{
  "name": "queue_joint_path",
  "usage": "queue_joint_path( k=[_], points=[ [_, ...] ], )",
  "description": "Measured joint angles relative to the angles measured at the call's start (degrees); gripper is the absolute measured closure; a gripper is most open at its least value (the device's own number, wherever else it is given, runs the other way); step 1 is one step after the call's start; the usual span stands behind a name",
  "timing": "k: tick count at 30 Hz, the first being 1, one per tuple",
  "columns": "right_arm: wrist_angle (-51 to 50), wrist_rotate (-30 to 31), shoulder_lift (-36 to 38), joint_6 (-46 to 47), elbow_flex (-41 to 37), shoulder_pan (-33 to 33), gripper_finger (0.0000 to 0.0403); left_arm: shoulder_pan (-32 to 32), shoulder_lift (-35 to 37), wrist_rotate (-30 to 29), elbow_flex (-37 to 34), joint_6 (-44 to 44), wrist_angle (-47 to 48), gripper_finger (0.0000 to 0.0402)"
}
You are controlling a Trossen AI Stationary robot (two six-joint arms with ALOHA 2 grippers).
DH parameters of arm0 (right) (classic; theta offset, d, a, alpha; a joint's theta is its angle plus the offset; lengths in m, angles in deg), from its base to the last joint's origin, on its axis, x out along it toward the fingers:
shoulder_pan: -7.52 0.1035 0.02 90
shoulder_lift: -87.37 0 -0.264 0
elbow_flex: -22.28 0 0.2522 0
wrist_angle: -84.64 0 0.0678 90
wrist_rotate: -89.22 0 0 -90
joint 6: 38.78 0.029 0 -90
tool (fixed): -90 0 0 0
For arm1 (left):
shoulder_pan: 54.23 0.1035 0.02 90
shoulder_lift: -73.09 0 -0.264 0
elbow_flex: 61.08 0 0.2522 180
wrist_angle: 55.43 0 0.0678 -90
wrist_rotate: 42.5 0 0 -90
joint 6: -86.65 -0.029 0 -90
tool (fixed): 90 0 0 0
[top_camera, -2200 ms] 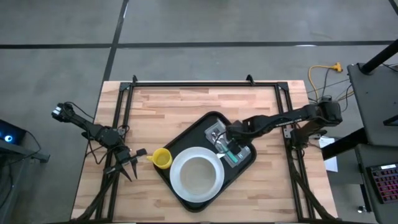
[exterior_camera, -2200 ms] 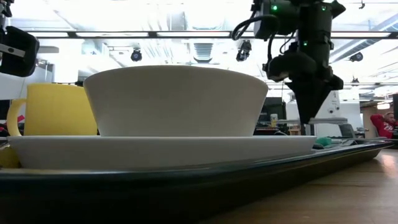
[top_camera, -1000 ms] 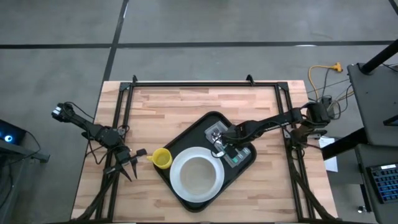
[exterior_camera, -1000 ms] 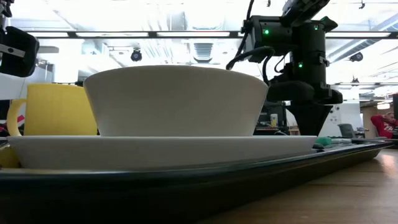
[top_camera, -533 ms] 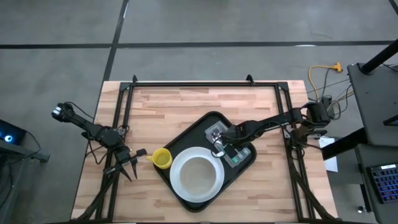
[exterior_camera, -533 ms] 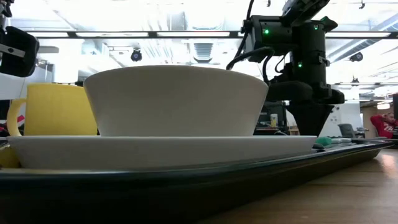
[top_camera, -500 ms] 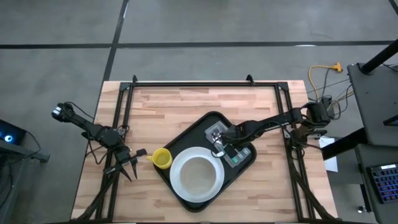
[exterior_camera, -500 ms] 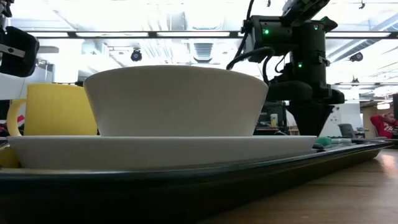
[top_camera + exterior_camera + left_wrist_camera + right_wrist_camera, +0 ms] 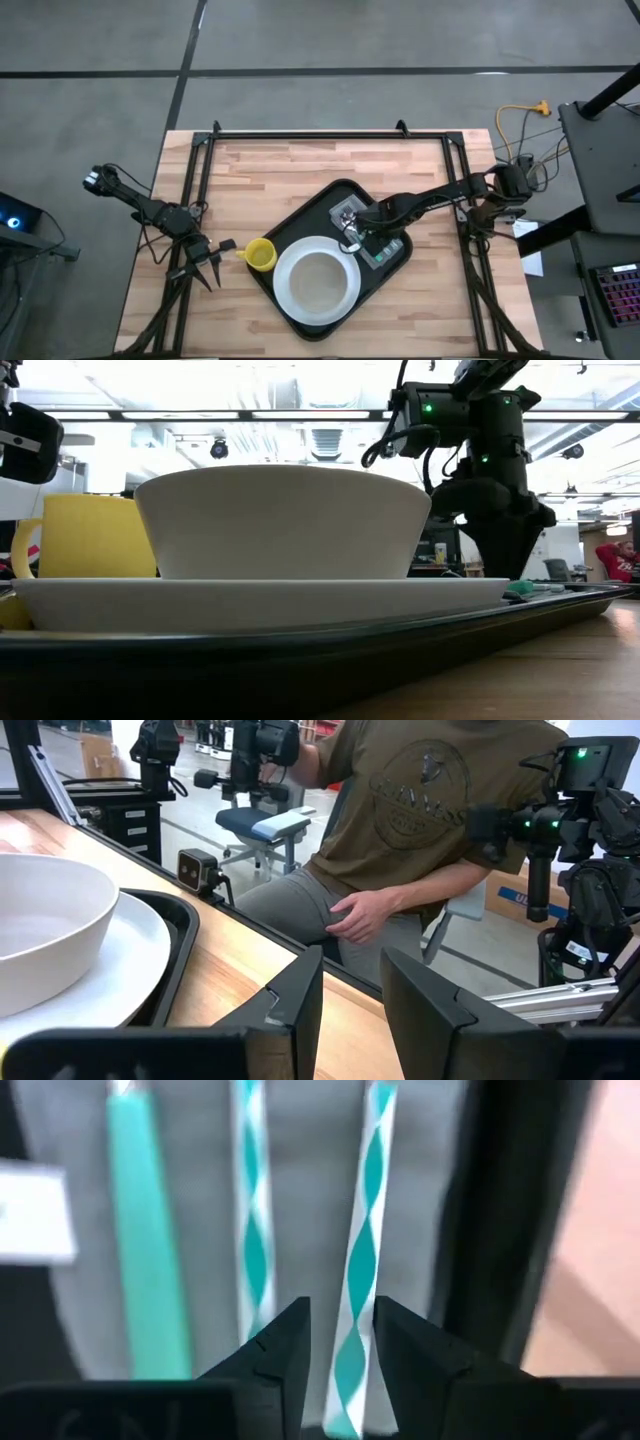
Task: Set up tray
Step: Put the blue knife on the gray napkin to the right of the blue fork, then return to Home Position
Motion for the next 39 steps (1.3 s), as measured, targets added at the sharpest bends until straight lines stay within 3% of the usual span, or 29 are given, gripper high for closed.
queue_joint_path(
  k=[5, 16, 32, 39],
  points=[
    [0.01, -7.93, 0.01, -2.10, 0.02, 0.00, 0.0309, -0.02, 0.00, -0.01, 0.00, -0.02, 0.02, 0.0313],
    [-0.02, 2.12, 0.02, -0.41, 0.02, 0.59, 0.0328, -0.01, 0.00, 0.06, 0.00, 0.01, -0.01, 0.0313],
    [-0.15, 2.70, 0.02, -3.66, 3.86, 0.60, 0.0335, -0.01, 0.00, 0.28, 0.00, 0.01, 0.00, 0.0313],
    [-0.48, 16.33, 0.02, -12.03, 10.36, 1.52, 0.0335, -0.02, 0.00, 0.25, 0.00, 0.01, -0.01, 0.0313]
  ],
)
